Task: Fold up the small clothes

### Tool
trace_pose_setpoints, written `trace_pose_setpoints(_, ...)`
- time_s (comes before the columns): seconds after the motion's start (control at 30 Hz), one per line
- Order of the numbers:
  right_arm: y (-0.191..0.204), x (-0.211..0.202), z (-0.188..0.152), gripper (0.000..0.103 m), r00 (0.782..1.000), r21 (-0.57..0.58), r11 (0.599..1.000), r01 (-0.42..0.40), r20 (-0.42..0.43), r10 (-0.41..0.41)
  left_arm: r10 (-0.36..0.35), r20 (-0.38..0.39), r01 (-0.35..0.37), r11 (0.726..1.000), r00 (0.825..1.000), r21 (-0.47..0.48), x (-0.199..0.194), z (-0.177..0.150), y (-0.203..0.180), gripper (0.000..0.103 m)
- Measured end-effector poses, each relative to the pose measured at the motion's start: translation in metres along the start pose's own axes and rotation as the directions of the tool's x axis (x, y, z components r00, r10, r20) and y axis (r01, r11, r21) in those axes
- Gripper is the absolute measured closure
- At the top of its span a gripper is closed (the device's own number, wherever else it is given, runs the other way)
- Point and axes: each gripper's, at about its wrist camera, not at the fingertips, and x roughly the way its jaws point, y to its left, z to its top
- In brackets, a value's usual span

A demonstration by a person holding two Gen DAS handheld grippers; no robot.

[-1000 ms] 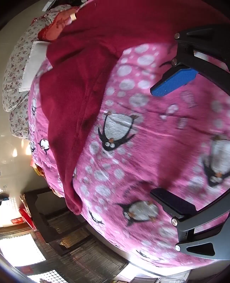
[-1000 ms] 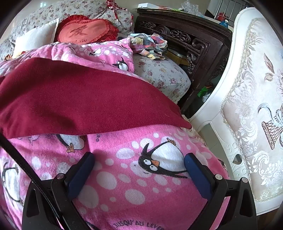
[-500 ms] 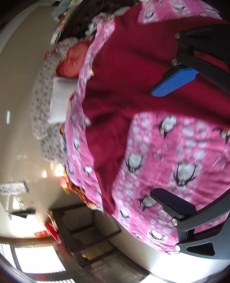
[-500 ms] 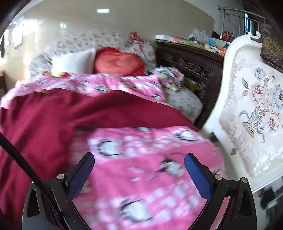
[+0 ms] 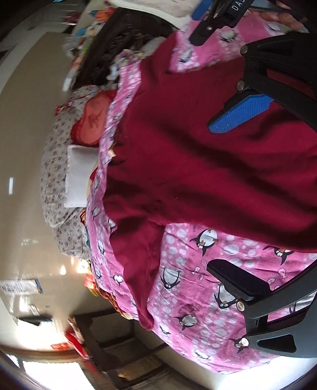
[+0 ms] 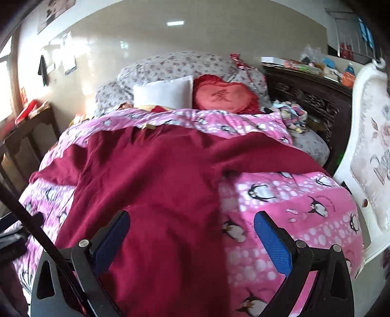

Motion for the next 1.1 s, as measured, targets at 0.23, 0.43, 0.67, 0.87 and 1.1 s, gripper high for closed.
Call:
trace_pose_setpoints(0.23, 0.011, 0.001, -0.003, 0.000, 1.000, -0.010, 1.000, 0.001, -0.016, -0.001, 0.018, 0.010, -0.018, 1.000, 1.000, -0.008, 0.002, -0.003, -0.001, 0.000)
trace_pose_setpoints(0.43, 0.003, 0.004, -0.003, 0.000, 1.000, 0.012, 1.000, -0.002, -0.024, 0.002, 0.022, 0.005, -0.022, 0.999, 1.000, -0.029, 0.006, -0.005, 0.003, 0.000)
trace_pose_setpoints(0.67, 0.001, 0.008, -0.003, 0.000, 0.999, 0.008, 1.000, 0.012, -0.034, -0.011, 0.021, 0.001, -0.021, 0.999, 1.000, -0.030, 0.010, -0.009, 0.002, 0.000)
trace_pose_setpoints(0.87, 0.002, 0.014, -0.004, 0.000, 0.999, 0.001, 1.000, 0.007, -0.045, -0.007, 0.024, -0.015, -0.024, 0.999, 1.000, -0.028, 0.015, -0.010, 0.003, 0.000)
trace_pose_setpoints(1.1, 0.009, 0.021, -0.005, 0.000, 0.998, -0.020, 1.000, -0.016, -0.061, 0.015, 0.037, -0.035, -0.039, 0.998, 0.999, -0.042, 0.023, -0.007, 0.008, 0.000)
